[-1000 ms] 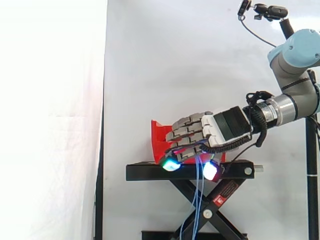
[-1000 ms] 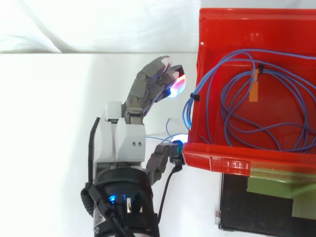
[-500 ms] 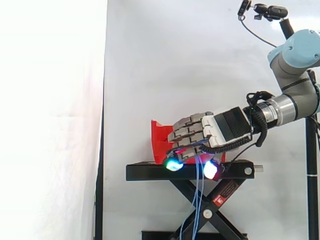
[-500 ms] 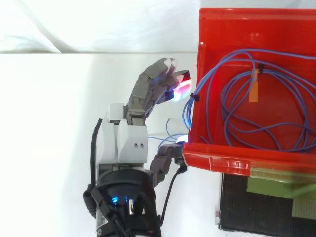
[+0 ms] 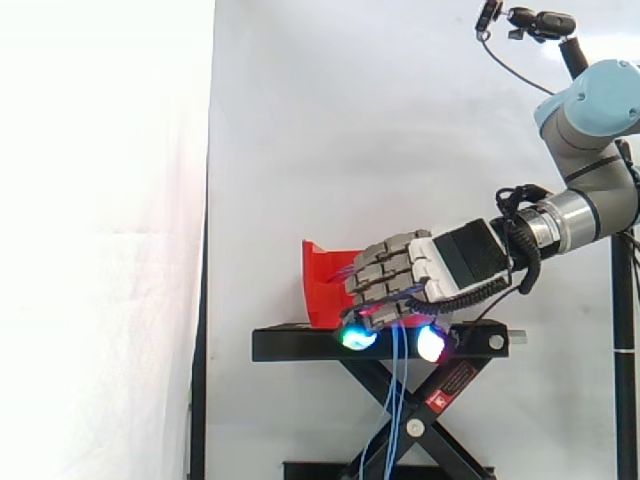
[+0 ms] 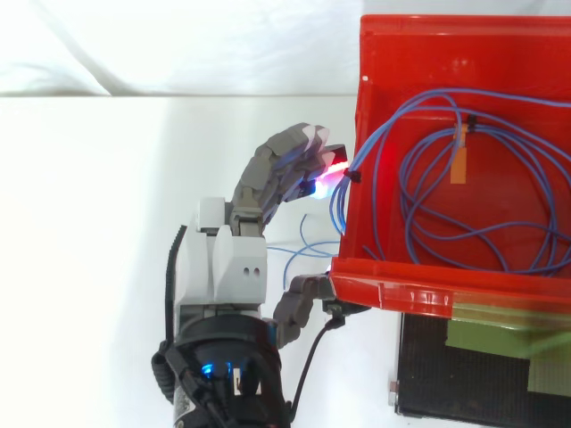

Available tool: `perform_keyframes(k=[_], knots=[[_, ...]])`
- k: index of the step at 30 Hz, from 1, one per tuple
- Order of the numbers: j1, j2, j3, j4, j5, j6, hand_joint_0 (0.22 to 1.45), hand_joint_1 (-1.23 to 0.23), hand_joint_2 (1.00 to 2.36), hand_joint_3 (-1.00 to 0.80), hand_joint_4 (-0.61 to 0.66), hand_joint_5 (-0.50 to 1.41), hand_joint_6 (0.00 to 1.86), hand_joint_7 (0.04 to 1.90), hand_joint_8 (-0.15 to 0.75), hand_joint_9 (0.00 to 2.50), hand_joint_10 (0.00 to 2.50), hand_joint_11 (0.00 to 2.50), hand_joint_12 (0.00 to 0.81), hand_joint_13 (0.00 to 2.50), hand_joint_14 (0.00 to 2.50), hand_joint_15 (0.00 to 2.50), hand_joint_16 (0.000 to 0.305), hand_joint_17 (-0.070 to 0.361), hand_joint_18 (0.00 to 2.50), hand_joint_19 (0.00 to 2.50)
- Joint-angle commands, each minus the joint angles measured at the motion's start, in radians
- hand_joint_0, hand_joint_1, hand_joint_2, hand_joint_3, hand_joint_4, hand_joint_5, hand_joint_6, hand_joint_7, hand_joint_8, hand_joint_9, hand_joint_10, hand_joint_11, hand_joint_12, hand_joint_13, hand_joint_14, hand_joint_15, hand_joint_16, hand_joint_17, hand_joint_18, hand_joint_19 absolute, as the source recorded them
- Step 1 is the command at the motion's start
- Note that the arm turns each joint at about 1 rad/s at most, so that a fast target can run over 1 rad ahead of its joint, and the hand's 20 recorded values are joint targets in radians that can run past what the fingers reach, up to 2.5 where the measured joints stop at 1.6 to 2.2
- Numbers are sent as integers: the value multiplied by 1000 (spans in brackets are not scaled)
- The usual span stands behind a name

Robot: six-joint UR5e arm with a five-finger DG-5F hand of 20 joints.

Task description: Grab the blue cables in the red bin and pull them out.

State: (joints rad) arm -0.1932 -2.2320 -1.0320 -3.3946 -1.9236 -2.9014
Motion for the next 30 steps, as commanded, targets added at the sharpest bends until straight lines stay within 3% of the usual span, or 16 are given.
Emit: perform_keyframes(k=[1,14,30], knots=[[1,2,1,12,0,-23,694,-965,1000,-1000,296,688,2,697,256,699,19,461,335,609,17,424,45,101,450,549],[3,0,0,66,0,-25,672,-983,1000,-1000,293,746,2,691,264,753,17,468,337,642,16,434,46,103,483,545],[0,0,0,47,0,-25,673,-1001,1000,-1000,304,764,4,694,266,768,19,473,337,652,15,423,45,102,496,554]])
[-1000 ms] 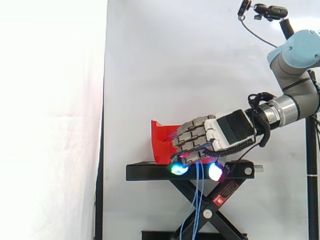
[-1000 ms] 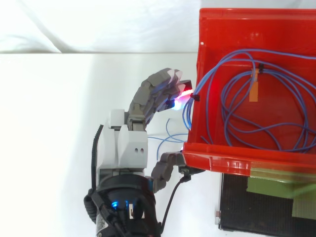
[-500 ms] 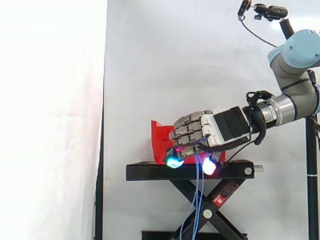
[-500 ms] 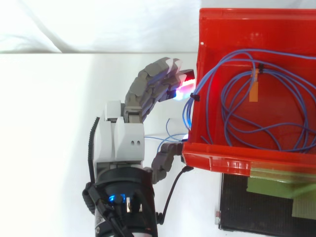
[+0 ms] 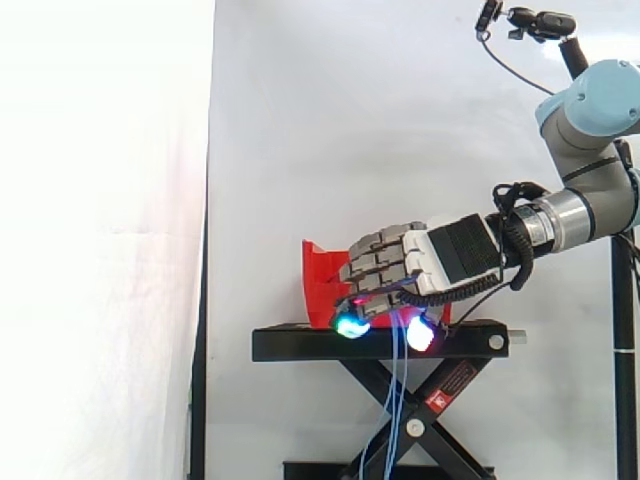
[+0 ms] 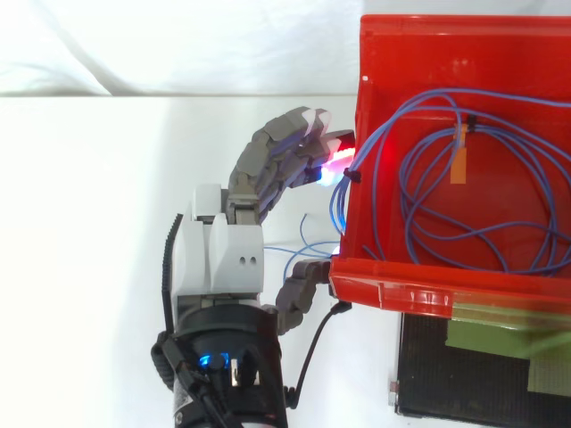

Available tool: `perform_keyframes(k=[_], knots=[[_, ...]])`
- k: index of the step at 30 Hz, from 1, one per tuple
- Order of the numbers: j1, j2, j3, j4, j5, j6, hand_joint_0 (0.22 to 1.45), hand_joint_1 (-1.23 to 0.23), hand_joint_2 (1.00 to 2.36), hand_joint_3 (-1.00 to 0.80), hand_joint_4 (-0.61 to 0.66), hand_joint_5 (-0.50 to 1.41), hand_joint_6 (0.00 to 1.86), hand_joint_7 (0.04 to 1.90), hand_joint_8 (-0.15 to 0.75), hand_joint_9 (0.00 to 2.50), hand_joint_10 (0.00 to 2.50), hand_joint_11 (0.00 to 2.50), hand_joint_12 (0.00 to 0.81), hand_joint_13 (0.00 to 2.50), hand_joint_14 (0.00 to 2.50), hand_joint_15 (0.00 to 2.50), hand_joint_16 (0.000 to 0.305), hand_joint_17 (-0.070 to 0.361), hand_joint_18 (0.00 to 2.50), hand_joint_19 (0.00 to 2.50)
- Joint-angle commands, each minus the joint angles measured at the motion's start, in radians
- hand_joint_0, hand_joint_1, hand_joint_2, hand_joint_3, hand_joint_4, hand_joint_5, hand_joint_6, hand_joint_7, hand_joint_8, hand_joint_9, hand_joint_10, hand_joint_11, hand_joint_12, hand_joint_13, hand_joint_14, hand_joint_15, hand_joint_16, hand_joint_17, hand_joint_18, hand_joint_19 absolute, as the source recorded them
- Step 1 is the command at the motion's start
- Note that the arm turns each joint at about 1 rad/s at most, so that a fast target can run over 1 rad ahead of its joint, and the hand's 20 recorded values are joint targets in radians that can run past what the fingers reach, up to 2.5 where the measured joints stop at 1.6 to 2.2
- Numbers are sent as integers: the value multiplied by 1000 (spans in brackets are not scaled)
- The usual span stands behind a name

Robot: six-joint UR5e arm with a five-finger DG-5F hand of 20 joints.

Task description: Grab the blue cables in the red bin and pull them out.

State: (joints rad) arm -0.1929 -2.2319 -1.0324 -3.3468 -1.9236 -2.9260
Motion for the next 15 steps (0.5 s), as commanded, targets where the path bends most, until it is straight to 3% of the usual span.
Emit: perform_keyframes(k=[1,15], knots=[[0,0,0,0,0,0,673,-996,1000,-1000,306,768,3,690,266,777,17,476,337,653,16,430,45,102,495,552],[0,0,-2,6,0,0,624,-938,1000,-1000,339,819,5,695,284,838,17,467,350,693,15,420,48,109,542,542]])
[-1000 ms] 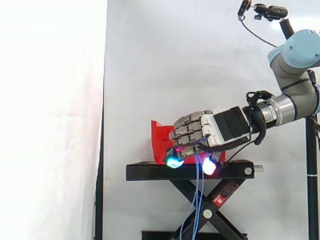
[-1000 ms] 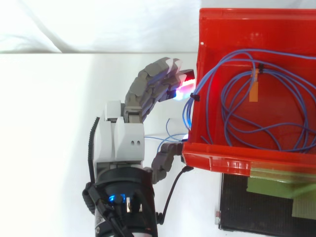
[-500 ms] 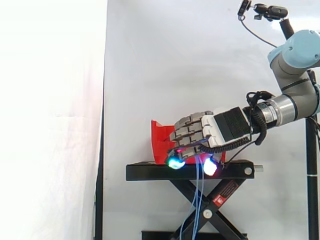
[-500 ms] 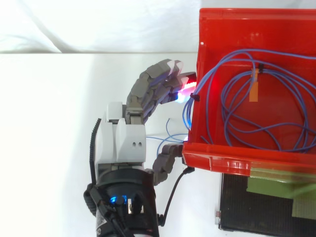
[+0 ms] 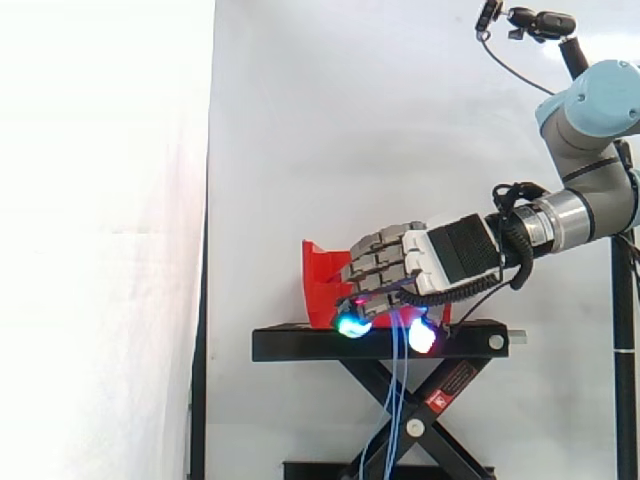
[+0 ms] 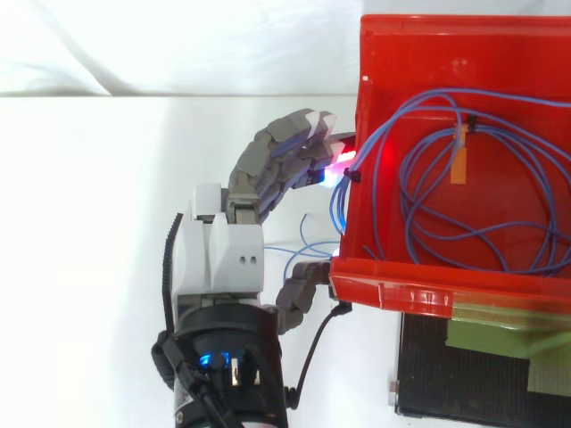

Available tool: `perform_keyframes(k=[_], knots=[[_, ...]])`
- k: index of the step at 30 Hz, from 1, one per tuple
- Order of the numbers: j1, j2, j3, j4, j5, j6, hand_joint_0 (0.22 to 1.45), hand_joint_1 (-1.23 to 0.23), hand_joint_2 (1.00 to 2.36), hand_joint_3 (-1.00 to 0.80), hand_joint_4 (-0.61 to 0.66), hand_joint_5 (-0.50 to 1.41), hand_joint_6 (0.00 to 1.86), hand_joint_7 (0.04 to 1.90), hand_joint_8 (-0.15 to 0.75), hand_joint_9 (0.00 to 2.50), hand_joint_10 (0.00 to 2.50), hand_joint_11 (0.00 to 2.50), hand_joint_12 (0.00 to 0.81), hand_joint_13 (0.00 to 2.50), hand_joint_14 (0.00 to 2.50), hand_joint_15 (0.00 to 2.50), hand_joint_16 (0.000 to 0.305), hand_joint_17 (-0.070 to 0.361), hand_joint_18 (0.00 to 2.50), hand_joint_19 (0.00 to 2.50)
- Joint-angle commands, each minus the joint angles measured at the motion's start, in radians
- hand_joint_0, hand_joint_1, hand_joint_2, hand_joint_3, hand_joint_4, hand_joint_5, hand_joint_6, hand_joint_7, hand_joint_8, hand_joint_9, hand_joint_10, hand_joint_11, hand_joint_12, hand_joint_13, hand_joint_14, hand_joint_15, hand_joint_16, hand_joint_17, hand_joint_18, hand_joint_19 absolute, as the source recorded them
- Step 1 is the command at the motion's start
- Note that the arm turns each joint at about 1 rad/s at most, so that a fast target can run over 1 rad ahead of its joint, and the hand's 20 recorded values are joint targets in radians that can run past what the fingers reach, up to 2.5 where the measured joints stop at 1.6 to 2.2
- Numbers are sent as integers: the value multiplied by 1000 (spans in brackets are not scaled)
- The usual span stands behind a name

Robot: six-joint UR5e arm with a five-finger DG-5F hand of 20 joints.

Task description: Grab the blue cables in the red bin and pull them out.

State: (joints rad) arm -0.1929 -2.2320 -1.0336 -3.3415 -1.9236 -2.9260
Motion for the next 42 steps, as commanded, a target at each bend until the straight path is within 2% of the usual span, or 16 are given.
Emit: perform_keyframes(k=[1,10,18,42], knots=[[1,0,0,0,0,0,624,-937,1000,-1000,329,824,6,698,285,839,17,465,350,697,15,418,48,109,543,541],[3,0,-3,5,0,0,623,-933,1000,-1000,323,869,5,719,286,876,19,467,345,725,15,418,48,107,570,545],[4,0,-31,30,0,2,623,-915,1000,-1000,322,892,4,733,289,881,17,470,346,734,15,420,48,108,574,544],[9,0,-29,39,0,2,672,-846,1000,-1000,292,953,5,767,279,929,18,462,331,749,15,421,45,102,591,562]])
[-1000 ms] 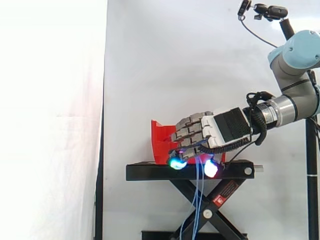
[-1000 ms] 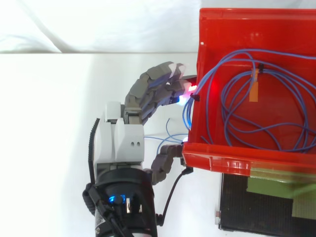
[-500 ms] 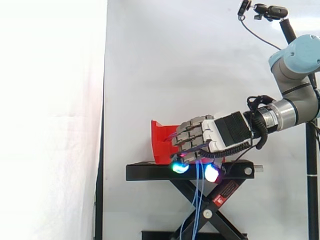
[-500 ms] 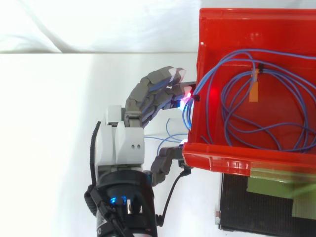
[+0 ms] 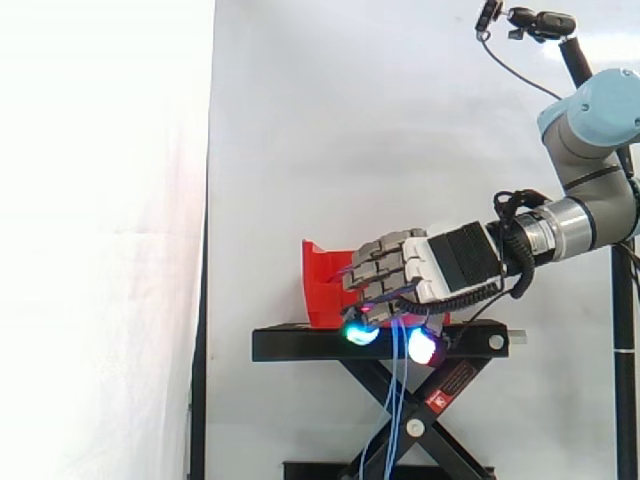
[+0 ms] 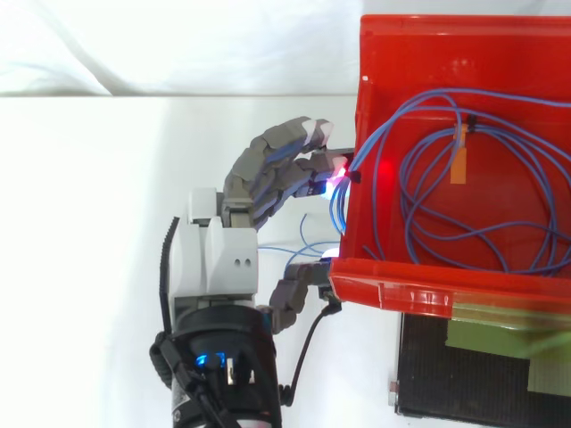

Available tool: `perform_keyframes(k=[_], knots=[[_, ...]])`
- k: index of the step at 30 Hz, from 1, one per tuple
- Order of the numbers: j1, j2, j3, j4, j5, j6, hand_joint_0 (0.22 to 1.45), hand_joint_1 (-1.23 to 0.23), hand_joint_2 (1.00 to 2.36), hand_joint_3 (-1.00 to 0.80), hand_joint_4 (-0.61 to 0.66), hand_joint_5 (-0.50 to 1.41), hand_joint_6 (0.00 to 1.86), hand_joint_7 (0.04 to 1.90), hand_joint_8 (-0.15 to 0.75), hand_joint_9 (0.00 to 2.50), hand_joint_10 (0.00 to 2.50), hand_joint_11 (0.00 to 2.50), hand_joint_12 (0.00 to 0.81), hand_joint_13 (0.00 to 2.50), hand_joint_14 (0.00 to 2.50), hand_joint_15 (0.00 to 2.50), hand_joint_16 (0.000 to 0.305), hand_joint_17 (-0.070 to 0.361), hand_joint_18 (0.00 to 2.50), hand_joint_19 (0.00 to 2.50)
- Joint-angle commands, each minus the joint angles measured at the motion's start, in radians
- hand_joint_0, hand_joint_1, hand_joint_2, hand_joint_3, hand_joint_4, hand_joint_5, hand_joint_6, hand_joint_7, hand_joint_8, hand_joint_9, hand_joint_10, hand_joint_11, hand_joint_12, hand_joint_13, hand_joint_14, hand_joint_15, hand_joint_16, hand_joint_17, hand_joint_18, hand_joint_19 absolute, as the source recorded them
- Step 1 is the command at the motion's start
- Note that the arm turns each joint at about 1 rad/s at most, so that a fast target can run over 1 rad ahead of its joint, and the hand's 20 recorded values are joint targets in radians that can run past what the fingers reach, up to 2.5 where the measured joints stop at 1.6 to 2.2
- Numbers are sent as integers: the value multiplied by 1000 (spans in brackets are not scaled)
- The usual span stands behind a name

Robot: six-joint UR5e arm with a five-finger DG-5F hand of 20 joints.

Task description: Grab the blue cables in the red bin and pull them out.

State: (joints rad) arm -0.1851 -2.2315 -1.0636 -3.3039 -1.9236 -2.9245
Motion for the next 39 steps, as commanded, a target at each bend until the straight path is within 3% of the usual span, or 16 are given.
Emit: perform_keyframes(k=[1,39], knots=[[1,1,1,1,0,0,678,-843,1000,-1000,281,965,5,772,275,936,18,464,329,755,16,425,45,101,591,562],[1,0,1,-5,0,0,732,-830,1000,-1000,212,1039,5,831,259,994,19,479,308,789,17,435,41,91,605,571]])
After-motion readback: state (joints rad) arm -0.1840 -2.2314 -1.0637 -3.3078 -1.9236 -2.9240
